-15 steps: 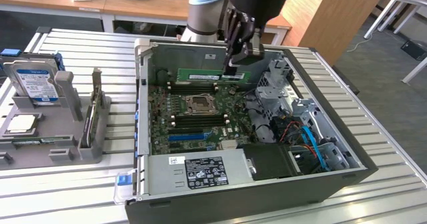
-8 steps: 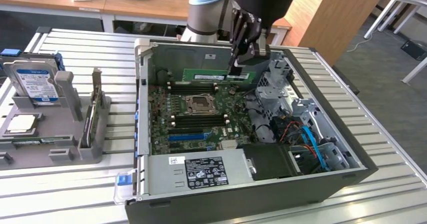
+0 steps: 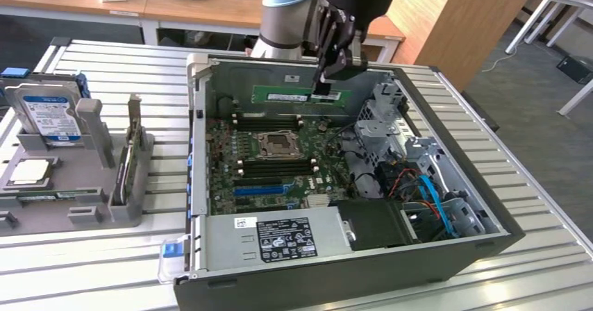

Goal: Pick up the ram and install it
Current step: 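Pick up the ram and move it above insertion slot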

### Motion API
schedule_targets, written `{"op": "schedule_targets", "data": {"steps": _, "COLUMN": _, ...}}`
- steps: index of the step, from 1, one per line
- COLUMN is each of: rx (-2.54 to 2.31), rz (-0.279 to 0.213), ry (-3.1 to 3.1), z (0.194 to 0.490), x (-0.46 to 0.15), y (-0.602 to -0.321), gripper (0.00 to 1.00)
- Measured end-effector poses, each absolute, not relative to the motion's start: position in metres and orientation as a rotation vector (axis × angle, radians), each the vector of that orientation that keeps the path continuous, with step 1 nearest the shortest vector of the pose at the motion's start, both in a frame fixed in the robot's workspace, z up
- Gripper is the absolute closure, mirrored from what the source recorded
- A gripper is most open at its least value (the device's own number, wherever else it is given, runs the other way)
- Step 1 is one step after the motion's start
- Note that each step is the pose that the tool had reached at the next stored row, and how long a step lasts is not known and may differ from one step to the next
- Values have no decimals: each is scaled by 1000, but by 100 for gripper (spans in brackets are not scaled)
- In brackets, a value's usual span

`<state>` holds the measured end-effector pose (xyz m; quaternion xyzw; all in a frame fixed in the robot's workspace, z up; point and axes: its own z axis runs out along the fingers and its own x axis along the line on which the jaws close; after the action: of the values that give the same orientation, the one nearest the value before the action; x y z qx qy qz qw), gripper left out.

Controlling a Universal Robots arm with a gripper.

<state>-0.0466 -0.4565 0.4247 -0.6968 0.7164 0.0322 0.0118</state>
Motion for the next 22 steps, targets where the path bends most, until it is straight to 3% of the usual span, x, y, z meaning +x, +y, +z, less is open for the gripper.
{"op": "schedule_targets", "data": {"steps": 13, "rx": -2173, "rz": 100, "ry": 2234, "z": 422, "x": -47, "y": -412, "gripper": 88}}
{"op": "schedule_targets", "data": {"steps": 22, "rx": -2173, "rz": 100, "ry": 2234, "z": 417, "x": -47, "y": -411, "gripper": 88}}
